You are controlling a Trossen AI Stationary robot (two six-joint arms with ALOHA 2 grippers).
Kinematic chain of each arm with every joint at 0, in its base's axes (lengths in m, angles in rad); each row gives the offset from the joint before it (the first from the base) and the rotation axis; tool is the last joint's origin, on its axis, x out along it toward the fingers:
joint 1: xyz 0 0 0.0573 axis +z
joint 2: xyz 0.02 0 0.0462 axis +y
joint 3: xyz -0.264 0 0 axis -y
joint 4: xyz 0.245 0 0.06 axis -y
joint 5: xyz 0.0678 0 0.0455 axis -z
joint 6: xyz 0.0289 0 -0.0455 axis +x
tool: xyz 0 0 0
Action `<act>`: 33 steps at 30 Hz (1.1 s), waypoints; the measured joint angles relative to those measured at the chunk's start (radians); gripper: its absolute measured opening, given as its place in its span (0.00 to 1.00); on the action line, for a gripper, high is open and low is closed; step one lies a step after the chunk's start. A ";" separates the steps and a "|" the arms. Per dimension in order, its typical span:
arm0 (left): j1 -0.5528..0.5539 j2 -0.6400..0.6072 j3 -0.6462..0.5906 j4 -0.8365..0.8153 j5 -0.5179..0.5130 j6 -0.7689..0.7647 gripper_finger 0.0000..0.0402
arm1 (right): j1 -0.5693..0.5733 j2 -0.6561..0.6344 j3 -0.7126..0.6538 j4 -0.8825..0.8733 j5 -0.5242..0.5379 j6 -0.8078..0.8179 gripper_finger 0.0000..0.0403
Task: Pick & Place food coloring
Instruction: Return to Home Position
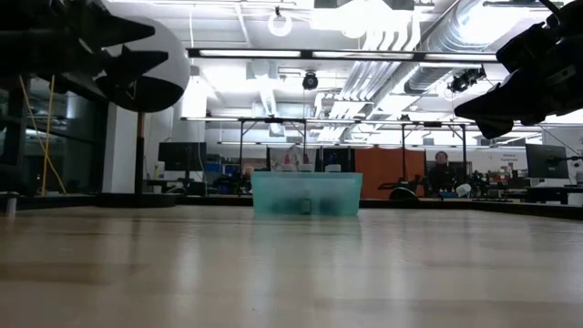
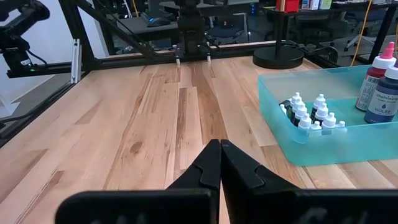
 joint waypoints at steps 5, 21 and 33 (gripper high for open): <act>0.000 -0.091 -0.044 -0.045 -0.010 -0.003 0.55 | 0.000 0.000 0.000 0.000 0.000 0.000 0.00; 0.000 -0.246 -0.062 -0.169 -0.082 0.005 0.55 | 0.000 0.000 0.000 0.000 0.000 0.000 0.00; 0.000 -0.244 -0.063 -0.331 -0.081 0.005 0.55 | 0.000 0.000 0.000 0.000 0.000 0.000 0.00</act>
